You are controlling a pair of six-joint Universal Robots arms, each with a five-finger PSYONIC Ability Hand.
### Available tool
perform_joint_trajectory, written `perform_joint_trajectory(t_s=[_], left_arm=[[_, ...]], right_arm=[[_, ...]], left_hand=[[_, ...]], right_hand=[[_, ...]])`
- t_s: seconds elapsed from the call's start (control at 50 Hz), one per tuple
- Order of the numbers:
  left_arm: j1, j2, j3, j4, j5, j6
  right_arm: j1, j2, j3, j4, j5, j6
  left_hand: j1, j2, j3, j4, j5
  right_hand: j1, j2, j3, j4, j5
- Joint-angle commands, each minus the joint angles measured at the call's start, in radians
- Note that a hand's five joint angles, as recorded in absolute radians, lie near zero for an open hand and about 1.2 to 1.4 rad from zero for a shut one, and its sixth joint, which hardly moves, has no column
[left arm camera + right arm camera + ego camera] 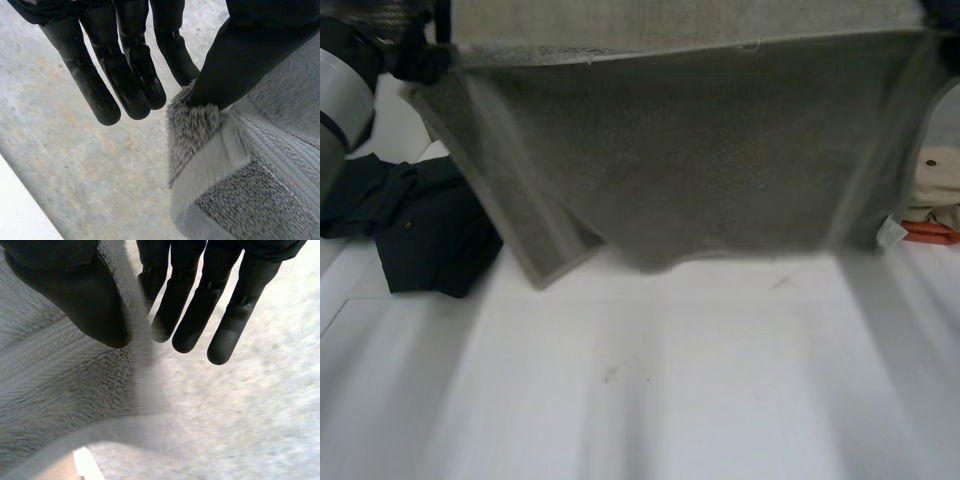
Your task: Fold the laundry.
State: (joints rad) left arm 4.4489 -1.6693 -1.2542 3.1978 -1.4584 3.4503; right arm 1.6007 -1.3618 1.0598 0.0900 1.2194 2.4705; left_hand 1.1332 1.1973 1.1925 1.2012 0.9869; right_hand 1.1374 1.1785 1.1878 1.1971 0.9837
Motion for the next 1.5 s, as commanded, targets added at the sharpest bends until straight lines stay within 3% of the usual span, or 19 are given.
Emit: perform_joint_trajectory(t_s=[0.02,0.16,0.26,0.34,0.42,0.46,0.58,0.62,0.72,0.92,1.04,1.14,1.28,1.42,1.5], left_arm=[[0.047,0.036,0.002,-0.051,0.052,-0.003],[0.056,-0.009,-0.004,-0.141,0.076,-0.002],[0.058,-0.2,0.05,-0.139,0.067,0.007],[0.044,-0.344,0.182,-0.128,0.064,0.015],[0.038,-0.48,0.382,-0.024,0.052,0.004],[0.024,-0.516,0.459,0.054,0.044,0.003],[-0.014,-0.586,0.624,0.459,-0.042,-0.013],[-0.016,-0.586,0.625,0.554,-0.101,-0.046],[-0.017,-0.587,0.599,0.525,-0.158,-0.1],[-0.023,-0.557,0.288,0.402,-0.149,-0.109],[-0.023,-0.506,0.012,0.389,-0.102,-0.094],[-0.022,-0.445,-0.175,0.314,-0.065,-0.047],[-0.014,-0.236,-0.461,0.114,-0.046,0.122],[0.01,-0.011,-0.683,-0.16,-0.045,0.417],[0.066,0.033,-0.729,-0.289,-0.034,0.556]], right_arm=[[-0.051,-0.163,-0.006,0.184,-0.049,-0.004],[-0.044,-0.063,0.003,0.358,-0.05,-0.042],[0.008,0.067,-0.029,0.367,-0.009,-0.091],[0.051,0.196,-0.109,0.307,0.083,-0.088],[0.088,0.314,-0.199,0.134,0.189,-0.065],[0.113,0.358,-0.244,-0.04,0.233,-0.036],[0.142,0.385,-0.247,-0.578,0.272,0.083],[0.143,0.386,-0.245,-0.657,0.272,0.108],[0.145,0.412,-0.254,-0.693,0.266,0.14],[0.145,0.466,-0.129,-0.575,0.195,0.145],[0.142,0.487,0.038,-0.474,0.118,0.137],[0.137,0.478,0.173,-0.376,0.112,0.119],[0.123,0.368,0.348,-0.043,0.12,-0.03],[0.062,0.178,0.515,0.353,0.163,-0.261],[0.041,0.13,0.563,0.381,0.17,-0.343]], left_hand=[[0.263,0.199,0.204,0.195,0.235],[0.263,0.199,0.204,0.195,0.235],[0.263,0.199,0.204,0.195,0.235],[0.263,0.199,0.204,0.195,0.235],[0.263,0.199,0.204,0.195,0.235],[0.263,0.199,0.204,0.195,0.235],[0.263,0.199,0.204,0.195,0.235],[0.263,0.199,0.204,0.195,0.235],[0.263,0.199,0.204,0.195,0.235],[0.263,0.199,0.204,0.195,0.235],[0.263,0.199,0.204,0.195,0.235],[0.263,0.199,0.204,0.195,0.235],[0.263,0.199,0.204,0.195,0.235],[0.263,0.199,0.204,0.195,0.235],[0.263,0.199,0.204,0.195,0.235]], right_hand=[[0.259,0.218,0.209,0.199,0.238],[0.259,0.218,0.209,0.199,0.238],[0.259,0.218,0.209,0.199,0.238],[0.259,0.218,0.209,0.199,0.238],[0.259,0.218,0.209,0.199,0.238],[0.259,0.218,0.209,0.199,0.238],[0.259,0.218,0.209,0.199,0.238],[0.259,0.218,0.209,0.199,0.238],[0.259,0.218,0.209,0.199,0.238],[0.259,0.218,0.209,0.199,0.238],[0.259,0.218,0.209,0.199,0.238],[0.259,0.218,0.209,0.199,0.238],[0.259,0.218,0.209,0.199,0.238],[0.259,0.218,0.209,0.199,0.238],[0.259,0.218,0.209,0.199,0.238]])
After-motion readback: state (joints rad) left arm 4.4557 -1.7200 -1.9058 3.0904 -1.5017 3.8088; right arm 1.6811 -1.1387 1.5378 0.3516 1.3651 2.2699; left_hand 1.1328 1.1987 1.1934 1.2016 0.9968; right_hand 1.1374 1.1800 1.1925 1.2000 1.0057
